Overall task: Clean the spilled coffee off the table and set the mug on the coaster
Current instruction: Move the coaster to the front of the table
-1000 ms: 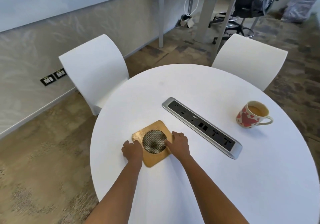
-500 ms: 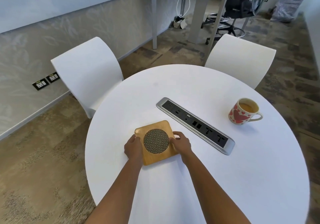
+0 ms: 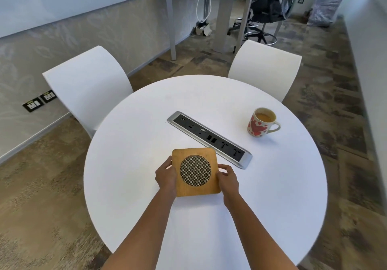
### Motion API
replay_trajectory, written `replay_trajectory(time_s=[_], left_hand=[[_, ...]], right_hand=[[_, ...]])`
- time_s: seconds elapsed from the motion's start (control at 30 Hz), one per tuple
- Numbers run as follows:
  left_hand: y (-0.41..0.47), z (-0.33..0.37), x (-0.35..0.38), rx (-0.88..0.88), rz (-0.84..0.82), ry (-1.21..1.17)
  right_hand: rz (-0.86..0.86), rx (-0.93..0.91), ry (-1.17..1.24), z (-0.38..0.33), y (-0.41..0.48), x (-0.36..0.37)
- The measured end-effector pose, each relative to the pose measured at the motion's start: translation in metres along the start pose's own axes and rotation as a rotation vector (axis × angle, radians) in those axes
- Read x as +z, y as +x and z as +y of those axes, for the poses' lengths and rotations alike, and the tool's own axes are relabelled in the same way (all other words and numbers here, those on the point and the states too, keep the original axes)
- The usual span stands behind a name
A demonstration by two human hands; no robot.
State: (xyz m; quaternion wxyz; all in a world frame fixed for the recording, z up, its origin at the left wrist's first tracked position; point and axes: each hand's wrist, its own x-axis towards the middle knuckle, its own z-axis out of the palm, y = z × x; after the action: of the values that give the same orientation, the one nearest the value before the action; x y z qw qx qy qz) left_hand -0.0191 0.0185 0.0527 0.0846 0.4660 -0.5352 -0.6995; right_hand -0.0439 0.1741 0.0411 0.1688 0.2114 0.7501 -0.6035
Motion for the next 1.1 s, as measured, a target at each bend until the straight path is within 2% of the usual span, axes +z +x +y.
replay_trajectory(time_s=[0.47,0.87,1.1], left_hand=[[-0.062,-0.065,0.034,0.016,-0.073,0.185],[-0.074,-0.086,0.033,0.059,-0.172,0.346],[-0.073,-0.089,0.032,0.083,-0.218,0.388]], right_hand=[[0.079,0.050,-0.032,0.053,-0.022,-0.087],[0.096,-0.006,-0.246,0.075,-0.020,-0.095],[0.095,0.012,-0.280,0.077,-0.020,-0.092]])
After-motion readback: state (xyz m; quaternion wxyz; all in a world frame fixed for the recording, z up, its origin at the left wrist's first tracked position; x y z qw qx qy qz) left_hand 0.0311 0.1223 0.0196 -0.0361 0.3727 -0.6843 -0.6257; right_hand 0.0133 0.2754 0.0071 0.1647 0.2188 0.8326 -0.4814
